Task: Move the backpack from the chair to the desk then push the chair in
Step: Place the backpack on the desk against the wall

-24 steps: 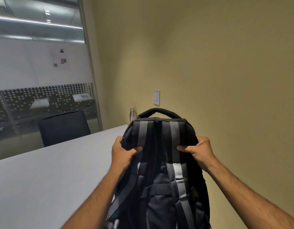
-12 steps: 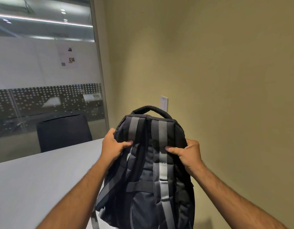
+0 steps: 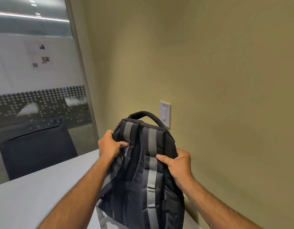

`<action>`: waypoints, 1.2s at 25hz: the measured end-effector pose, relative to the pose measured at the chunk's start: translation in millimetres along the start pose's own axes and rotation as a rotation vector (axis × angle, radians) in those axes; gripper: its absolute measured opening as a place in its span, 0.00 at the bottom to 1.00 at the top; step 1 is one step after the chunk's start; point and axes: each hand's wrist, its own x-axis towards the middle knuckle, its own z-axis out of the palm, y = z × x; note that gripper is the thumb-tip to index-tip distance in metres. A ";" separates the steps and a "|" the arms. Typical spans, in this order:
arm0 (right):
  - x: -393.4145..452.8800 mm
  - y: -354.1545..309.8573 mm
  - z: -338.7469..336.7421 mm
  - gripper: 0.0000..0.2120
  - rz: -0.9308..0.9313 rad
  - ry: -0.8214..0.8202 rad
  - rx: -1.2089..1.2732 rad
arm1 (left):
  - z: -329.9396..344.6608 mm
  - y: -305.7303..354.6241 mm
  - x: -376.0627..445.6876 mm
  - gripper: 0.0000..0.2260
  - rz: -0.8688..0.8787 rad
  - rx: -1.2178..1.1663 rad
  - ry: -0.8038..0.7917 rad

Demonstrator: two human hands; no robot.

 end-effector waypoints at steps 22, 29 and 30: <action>84.4 97.8 25.0 0.21 0.085 0.286 -0.148 | 131.5 -55.9 142.9 0.20 0.002 -0.175 -0.289; 85.9 91.8 18.1 0.35 0.017 0.259 -0.393 | 124.7 -56.3 135.3 0.34 0.085 -0.091 -0.353; 86.3 89.2 17.8 0.41 -0.009 0.248 -0.445 | 121.6 -57.1 132.4 0.35 0.123 -0.041 -0.360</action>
